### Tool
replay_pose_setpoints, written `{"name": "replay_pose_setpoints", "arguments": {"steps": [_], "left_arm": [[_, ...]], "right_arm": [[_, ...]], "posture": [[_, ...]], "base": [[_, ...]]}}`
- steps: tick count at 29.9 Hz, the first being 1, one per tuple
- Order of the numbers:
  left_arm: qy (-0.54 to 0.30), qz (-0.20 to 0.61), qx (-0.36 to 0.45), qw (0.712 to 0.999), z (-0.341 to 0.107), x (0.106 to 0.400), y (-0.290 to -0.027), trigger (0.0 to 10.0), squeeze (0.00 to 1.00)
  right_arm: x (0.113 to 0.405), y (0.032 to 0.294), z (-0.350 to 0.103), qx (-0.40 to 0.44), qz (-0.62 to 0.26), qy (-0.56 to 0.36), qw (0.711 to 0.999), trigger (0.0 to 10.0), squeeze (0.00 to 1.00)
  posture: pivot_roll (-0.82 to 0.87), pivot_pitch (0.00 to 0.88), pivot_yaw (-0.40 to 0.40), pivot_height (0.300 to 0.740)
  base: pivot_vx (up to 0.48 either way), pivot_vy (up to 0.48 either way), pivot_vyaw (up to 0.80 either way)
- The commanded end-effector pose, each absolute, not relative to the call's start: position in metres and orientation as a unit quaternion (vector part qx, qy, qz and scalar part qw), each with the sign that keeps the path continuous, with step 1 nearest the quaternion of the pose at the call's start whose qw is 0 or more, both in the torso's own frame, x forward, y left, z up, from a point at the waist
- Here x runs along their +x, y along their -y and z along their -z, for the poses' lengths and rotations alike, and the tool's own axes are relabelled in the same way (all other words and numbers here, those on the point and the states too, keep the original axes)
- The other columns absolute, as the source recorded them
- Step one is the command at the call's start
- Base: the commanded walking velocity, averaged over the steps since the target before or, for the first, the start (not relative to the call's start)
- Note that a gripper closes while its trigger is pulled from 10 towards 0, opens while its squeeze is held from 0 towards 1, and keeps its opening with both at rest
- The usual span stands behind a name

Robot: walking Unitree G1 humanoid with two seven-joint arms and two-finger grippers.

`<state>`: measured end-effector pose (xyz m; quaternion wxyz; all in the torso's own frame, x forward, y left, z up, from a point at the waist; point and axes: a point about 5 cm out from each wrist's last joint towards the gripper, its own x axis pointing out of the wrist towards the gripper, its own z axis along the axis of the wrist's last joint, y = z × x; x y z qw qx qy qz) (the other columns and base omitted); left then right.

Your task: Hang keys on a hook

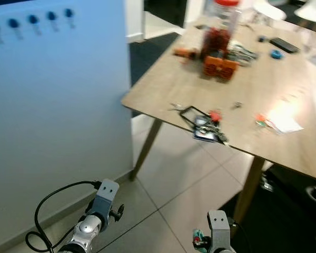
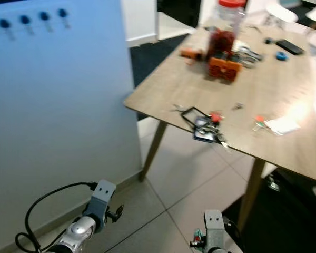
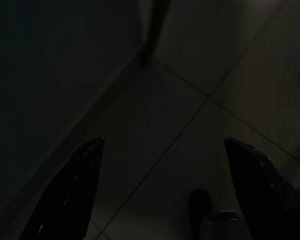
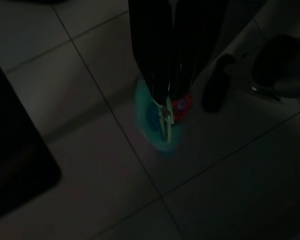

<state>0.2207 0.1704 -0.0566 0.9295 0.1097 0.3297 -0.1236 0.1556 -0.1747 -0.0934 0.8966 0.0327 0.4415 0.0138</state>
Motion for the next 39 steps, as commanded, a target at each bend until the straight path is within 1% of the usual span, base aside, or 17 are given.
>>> {"name": "replay_pose_setpoints", "arguments": {"steps": [1, 24, 39], "left_arm": [[-0.335, 0.120, 0.105, 0.929, 0.059, 0.218, -0.170, 10.0, 0.00], [-0.335, 0.112, 0.103, 0.930, 0.059, 0.217, -0.170, 10.0, 0.00], [-0.338, 0.112, 0.107, 0.928, 0.059, 0.218, -0.171, 10.0, 0.00]], "right_arm": [[0.152, 0.175, 0.095, 0.032, -0.015, -0.446, 0.894, 10.0, 0.00], [0.159, 0.173, 0.092, 0.024, -0.030, -0.437, 0.898, 10.0, 0.00], [0.175, 0.174, 0.085, 0.023, -0.030, -0.419, 0.907, 10.0, 0.00]], "posture": [[0.07, 0.005, -0.031, 0.740], [0.08, 0.021, -0.038, 0.740], [0.08, 0.025, -0.040, 0.740]], "base": [[0.000, 0.000, 0.80], [0.000, 0.000, 0.80], [0.000, 0.000, 0.80]]}}
